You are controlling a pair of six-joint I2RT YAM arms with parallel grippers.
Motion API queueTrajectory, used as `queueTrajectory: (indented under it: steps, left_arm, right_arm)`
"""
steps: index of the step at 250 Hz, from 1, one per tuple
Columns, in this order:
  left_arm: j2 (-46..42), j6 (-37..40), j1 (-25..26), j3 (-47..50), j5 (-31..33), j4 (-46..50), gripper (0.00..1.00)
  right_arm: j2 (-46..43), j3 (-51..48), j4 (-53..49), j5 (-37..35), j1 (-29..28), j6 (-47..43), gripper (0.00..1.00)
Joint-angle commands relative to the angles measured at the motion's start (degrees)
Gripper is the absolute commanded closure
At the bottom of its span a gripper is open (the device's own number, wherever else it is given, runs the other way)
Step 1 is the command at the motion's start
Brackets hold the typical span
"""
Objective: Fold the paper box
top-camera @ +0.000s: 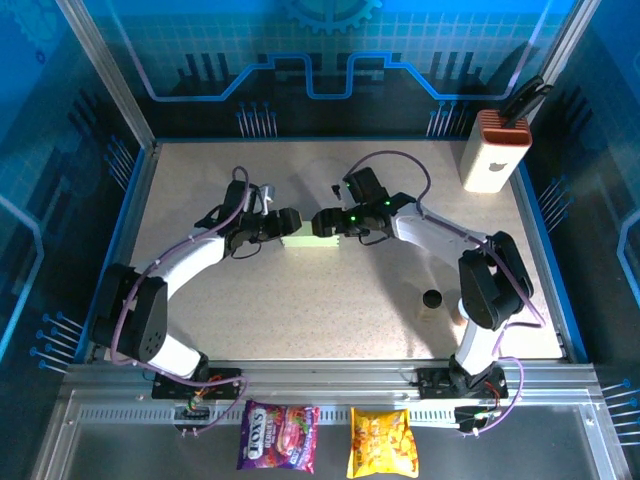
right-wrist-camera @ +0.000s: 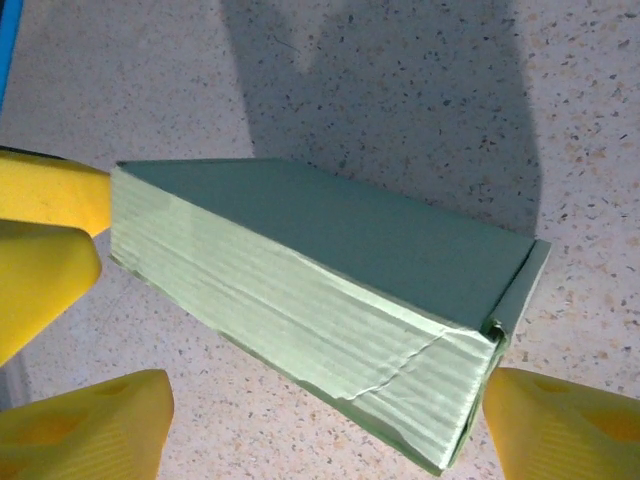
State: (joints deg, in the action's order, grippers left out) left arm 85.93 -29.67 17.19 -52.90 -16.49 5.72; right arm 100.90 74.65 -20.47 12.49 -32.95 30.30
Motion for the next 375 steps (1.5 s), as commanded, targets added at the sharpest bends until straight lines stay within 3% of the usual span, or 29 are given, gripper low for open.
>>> queueTrajectory:
  steps: [1, 74, 110, 197, 302, 375]
  left_arm:
    - [-3.1, -0.7, 3.6, 2.5, -6.7, -3.6, 0.27]
    - [-8.4, -2.8, 6.2, 9.0, -3.8, -0.3, 0.27]
    - [-9.8, -3.1, 6.3, 11.1, 1.2, 3.9, 0.27]
    - [-4.1, -0.3, 4.1, 7.1, 7.0, 12.3, 0.29]
    - [3.4, 0.4, 2.9, 3.8, 2.4, 8.9, 0.54]
    - [3.3, 1.2, 0.6, 2.5, 2.4, 8.5, 0.58]
  right_arm:
    - [-2.5, -2.5, 4.4, 6.6, -3.3, 3.1, 0.18]
    - [-5.6, -8.8, 4.7, 4.7, -6.3, 7.9, 0.17]
    - [-6.1, -12.5, 3.7, 1.3, -6.4, 10.0, 0.19]
    - [-1.3, -9.1, -1.3, -1.7, -2.6, 5.6, 0.29]
    - [5.4, -3.7, -0.7, 1.7, -1.3, 3.2, 0.53]
    - [7.7, 0.4, -0.1, 2.7, -2.7, 4.4, 0.65]
